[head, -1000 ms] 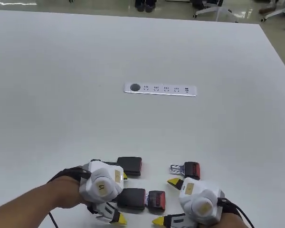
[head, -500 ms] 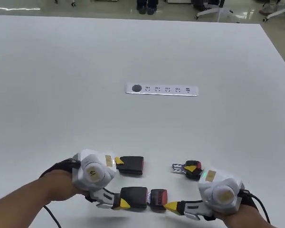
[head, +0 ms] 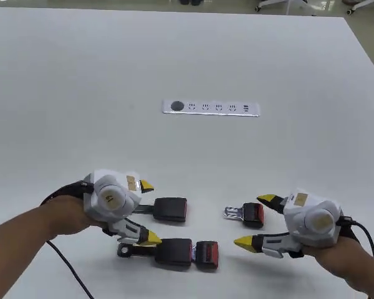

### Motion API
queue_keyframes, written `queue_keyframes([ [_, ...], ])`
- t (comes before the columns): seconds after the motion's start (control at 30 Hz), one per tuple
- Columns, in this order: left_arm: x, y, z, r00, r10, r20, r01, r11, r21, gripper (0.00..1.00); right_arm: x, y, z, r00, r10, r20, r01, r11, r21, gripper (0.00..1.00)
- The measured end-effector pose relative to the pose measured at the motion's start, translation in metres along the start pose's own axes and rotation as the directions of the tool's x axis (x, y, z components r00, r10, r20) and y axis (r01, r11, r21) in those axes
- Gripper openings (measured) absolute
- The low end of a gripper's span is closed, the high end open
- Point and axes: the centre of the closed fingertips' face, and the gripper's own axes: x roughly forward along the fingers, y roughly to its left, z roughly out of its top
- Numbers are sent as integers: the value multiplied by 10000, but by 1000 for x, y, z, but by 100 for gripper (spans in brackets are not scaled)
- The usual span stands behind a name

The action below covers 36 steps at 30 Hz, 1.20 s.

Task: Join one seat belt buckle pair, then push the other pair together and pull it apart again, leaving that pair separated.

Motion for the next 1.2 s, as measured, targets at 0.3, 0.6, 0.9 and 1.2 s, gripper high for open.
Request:
queue_keyframes([
  [0.3, 18, 19, -7, 9992, -226, -328, 244, 9981, 560, 68, 6, -11, -11, 9954, 821, -500, -832, 9963, -196, 66],
  [0.6, 42, 20, -22, 9948, -727, -717, 785, 9937, 805, 67, 13, -19, -23, 9861, 1466, -777, -1468, 9892, 38, 62],
  [0.9, 55, 22, -23, 9916, -1037, -770, 1089, 9919, 661, 61, 20, -22, -31, 9743, 1838, -1305, -1903, 9809, -391, 51],
  [1.2, 56, 22, -20, 9908, -1262, -492, 1283, 9908, 423, 51, 21, -28, -29, 9732, 1839, -1383, -1954, 9779, -741, 38],
])
